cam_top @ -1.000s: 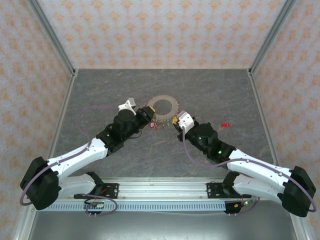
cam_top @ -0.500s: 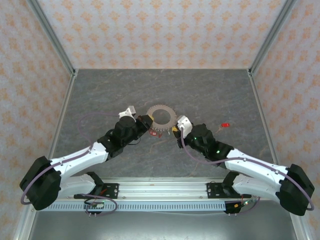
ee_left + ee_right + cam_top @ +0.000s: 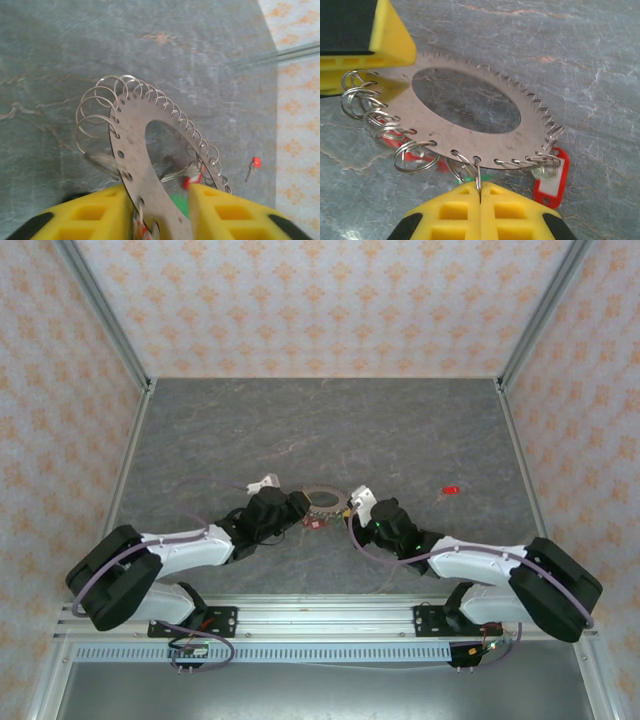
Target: Put the keys on the keyring
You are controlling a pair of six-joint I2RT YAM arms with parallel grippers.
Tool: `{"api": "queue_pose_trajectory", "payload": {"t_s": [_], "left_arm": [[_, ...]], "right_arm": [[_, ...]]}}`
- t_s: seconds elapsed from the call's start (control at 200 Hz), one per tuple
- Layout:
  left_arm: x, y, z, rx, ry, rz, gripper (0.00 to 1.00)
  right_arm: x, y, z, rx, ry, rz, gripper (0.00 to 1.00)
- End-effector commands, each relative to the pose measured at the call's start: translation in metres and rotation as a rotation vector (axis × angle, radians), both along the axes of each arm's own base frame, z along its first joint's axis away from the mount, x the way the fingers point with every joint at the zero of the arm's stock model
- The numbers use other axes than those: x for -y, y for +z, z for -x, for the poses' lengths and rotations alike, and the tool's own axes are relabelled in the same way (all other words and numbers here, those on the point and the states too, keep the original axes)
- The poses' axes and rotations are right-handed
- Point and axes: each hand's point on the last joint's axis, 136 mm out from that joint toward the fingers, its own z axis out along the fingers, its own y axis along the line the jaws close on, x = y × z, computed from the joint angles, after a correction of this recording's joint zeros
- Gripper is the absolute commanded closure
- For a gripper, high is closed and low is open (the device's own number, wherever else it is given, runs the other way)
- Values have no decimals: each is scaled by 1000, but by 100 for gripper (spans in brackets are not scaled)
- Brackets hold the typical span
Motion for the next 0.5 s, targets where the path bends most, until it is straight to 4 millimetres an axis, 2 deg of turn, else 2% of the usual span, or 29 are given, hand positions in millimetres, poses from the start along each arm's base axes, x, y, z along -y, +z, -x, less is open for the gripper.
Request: {"api": "queue_pose_trajectory", "payload": {"t_s": [0.0,0.1,0.225,0.24,0.31,0.39,0.495], "left_arm": [[-3,-15,4,-34,14,-53,63],[-11,-24,9,-69,40,-91,63],[-32,-30,17,-100,85,-172,62],[-34,-30,18,-99,88,-177,62],[-43,-26,21,-86,104,-196,57],[-42,-10,19,-25,74,-206,56],[-32,29,14,115,-32,-282,48]], "right_arm": [[5,12,-14,64,-85,-63,100],[8,19,-16,90,-90,-54,100],[12,22,-15,117,-79,-12,100],[12,30,-15,133,-77,-27,100],[11,39,-11,146,-53,-48,100],[3,52,1,170,53,-63,100],[-2,61,10,161,142,-42,100]]}}
